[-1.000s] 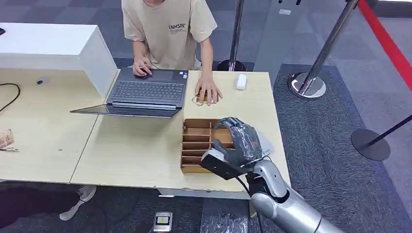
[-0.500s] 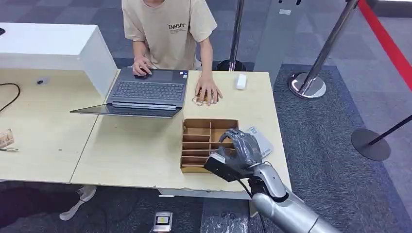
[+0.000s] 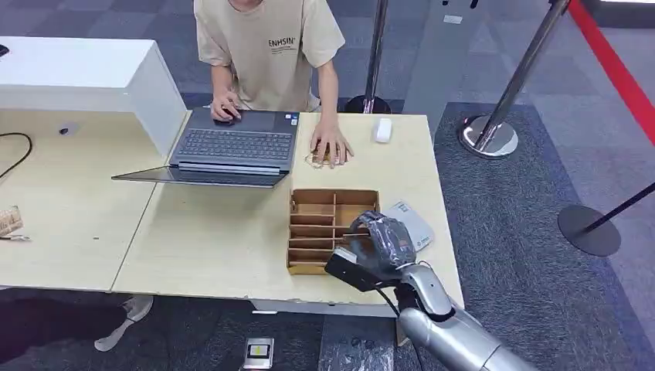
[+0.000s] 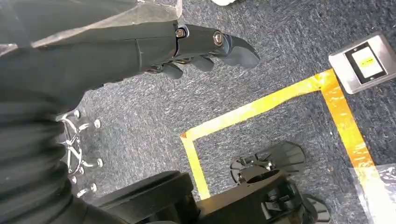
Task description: Pass the card to the sensor for recognition and then transmit it.
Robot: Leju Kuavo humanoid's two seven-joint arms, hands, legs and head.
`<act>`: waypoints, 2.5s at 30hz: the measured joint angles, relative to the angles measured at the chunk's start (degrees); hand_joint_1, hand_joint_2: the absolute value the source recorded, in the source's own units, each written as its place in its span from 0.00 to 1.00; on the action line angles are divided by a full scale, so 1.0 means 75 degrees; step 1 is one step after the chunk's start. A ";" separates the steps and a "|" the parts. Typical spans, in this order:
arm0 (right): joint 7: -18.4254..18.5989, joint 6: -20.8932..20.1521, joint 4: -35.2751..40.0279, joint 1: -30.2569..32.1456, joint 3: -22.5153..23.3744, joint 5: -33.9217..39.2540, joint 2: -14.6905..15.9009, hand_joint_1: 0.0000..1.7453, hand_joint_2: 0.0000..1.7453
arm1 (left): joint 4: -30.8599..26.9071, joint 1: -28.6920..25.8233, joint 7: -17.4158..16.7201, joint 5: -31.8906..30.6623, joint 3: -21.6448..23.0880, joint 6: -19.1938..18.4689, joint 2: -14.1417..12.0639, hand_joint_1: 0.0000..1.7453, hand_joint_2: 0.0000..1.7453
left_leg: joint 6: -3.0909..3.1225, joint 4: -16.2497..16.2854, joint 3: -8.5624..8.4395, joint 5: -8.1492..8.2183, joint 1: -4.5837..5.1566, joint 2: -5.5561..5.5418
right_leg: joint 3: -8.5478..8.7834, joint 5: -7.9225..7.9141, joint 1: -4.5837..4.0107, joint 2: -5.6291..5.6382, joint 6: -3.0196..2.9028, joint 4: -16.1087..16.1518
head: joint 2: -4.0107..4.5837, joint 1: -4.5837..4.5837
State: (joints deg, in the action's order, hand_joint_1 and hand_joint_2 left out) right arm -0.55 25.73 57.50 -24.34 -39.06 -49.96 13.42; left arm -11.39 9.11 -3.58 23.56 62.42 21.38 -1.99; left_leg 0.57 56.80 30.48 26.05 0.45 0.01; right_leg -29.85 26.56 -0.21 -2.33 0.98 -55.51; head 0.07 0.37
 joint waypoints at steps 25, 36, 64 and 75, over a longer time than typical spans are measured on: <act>-0.0472 0.0376 0.0072 -0.0170 0.0081 0.1159 -0.0125 1.00 1.00 | 0.0000 -0.0007 -0.0029 -0.0140 0.0000 -0.0087 0.0000 0.00 1.00 | 0.0000 0.0000 0.0004 0.0000 0.0001 -0.0001 | -0.0001 -0.0001 0.0001 -0.0001 0.0000 -0.0004 | 0.0000 0.0000; -0.1242 -0.1184 0.2297 -0.1731 0.0673 0.4801 -0.0239 1.00 1.00 | 0.0000 0.0038 0.0035 -0.0335 0.0003 -0.0169 -0.0003 0.00 1.00 | -0.0001 0.0000 0.0006 -0.0003 0.0002 0.0002 | -0.0008 -0.0001 0.0001 0.0001 -0.0001 -0.0010 | 0.0000 0.0003; 0.0283 -0.1396 -0.2614 -0.5232 -0.2381 -0.2518 -0.1387 0.00 1.00 | -0.0006 0.0365 -0.0192 -0.0606 0.0015 -0.0111 0.0289 0.00 1.00 | 0.0002 0.0000 0.0020 -0.0004 0.0002 -0.0011 | -0.0015 0.0000 0.0002 -0.0010 0.0000 -0.0007 | 0.0000 0.0000; 0.0122 -0.0424 -0.2987 -0.5062 -0.2084 -0.0602 -0.1317 0.00 0.00 | -0.0006 0.0353 -0.0117 -0.0656 0.0015 -0.0271 0.0268 0.00 1.00 | 0.0002 0.0001 0.0013 -0.0005 0.0001 -0.0004 | -0.0016 -0.0002 0.0000 -0.0007 -0.0002 -0.0008 | 0.0000 -0.0003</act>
State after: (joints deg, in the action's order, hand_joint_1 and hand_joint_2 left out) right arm 0.37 22.55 35.10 -62.30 -54.69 -54.48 3.54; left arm -11.43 11.76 -4.46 18.64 62.53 19.34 0.02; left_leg 0.59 56.81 30.58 26.01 0.45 -0.02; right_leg -29.97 26.55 -0.21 -2.38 0.97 -55.57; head 0.07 0.35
